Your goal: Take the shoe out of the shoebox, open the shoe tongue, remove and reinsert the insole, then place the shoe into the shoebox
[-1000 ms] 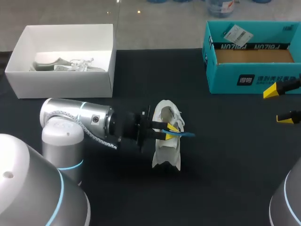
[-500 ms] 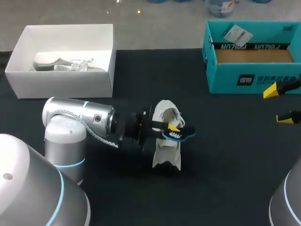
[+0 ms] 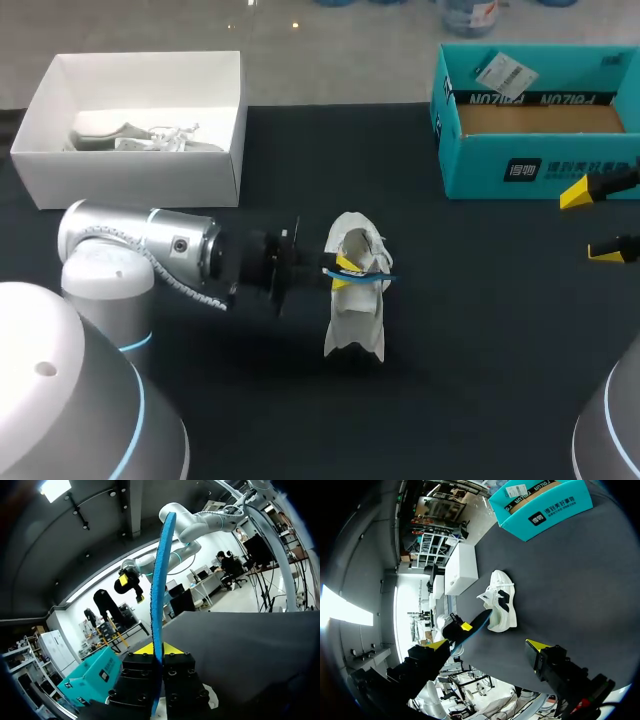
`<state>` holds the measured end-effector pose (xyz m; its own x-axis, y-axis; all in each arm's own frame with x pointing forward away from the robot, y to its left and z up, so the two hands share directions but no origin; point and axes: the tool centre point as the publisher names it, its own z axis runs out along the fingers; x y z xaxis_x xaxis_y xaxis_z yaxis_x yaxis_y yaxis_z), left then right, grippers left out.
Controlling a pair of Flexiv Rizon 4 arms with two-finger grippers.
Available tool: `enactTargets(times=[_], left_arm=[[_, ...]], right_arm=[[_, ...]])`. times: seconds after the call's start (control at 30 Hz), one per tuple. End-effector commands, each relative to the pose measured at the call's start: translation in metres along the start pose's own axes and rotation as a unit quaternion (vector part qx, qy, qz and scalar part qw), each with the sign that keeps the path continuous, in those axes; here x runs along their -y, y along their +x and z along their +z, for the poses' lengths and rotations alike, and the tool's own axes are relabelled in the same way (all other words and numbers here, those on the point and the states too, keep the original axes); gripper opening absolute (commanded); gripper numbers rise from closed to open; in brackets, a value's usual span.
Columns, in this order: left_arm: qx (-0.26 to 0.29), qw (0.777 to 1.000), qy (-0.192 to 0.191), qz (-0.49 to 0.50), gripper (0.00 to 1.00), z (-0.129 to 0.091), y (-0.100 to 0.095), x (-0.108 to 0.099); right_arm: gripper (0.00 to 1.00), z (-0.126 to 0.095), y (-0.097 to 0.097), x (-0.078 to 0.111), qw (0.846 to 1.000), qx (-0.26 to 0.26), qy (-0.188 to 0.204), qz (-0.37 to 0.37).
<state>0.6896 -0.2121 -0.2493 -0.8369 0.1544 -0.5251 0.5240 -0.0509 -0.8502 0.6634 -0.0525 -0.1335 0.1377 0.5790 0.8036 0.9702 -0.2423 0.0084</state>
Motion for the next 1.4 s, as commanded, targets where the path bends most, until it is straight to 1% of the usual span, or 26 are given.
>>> enactTargets(times=[0.03,0.17,0.23,0.37,0.47,0.6,0.7,0.87,1.27,1.33,1.37,1.4], left_arm=[[0.000,1.000,-0.003,-0.013,0.00,0.002,0.010,-0.008],[-0.006,1.000,-0.005,-0.023,0.00,0.004,0.015,-0.017],[-0.016,1.000,-0.012,-0.017,0.00,0.006,0.019,-0.021],[-0.017,0.999,-0.026,-0.016,0.00,0.006,0.021,-0.032],[-0.015,0.999,-0.035,-0.013,0.00,0.004,0.020,-0.039],[-0.005,0.999,-0.036,-0.019,0.00,0.004,0.020,-0.050],[0.005,0.999,-0.034,-0.030,0.00,0.004,0.019,-0.055],[0.008,0.999,-0.046,-0.026,0.00,0.004,0.018,-0.067],[0.042,0.996,-0.072,-0.026,0.00,0.002,0.009,-0.097],[0.044,0.996,-0.075,-0.027,0.00,0.001,0.008,-0.099],[0.044,0.996,-0.075,-0.027,0.00,-0.001,0.007,-0.097],[0.045,0.996,-0.073,-0.026,0.07,-0.002,0.007,-0.093]], right_arm=[[1.00,0.000,-0.001,0.002,1.000,0.001,-0.002,0.000],[1.00,0.000,-0.001,0.002,1.000,0.001,-0.002,0.000],[1.00,0.000,-0.001,0.002,1.000,0.001,-0.002,0.000],[1.00,0.000,-0.001,0.002,1.000,0.001,-0.002,0.000],[1.00,0.000,-0.001,0.002,1.000,0.001,-0.002,0.000],[1.00,0.000,-0.001,0.002,1.000,0.001,-0.002,0.000],[1.00,0.000,-0.001,0.002,1.000,0.001,-0.002,0.000],[1.00,0.000,-0.001,0.002,1.000,0.001,-0.002,0.000],[1.00,0.000,-0.001,0.002,1.000,0.001,-0.002,0.000],[1.00,0.000,-0.001,0.002,1.000,0.001,-0.002,0.000],[1.00,0.000,-0.001,0.002,1.000,0.001,-0.002,0.000],[1.00,0.000,-0.001,0.002,1.000,0.001,-0.002,0.000]])
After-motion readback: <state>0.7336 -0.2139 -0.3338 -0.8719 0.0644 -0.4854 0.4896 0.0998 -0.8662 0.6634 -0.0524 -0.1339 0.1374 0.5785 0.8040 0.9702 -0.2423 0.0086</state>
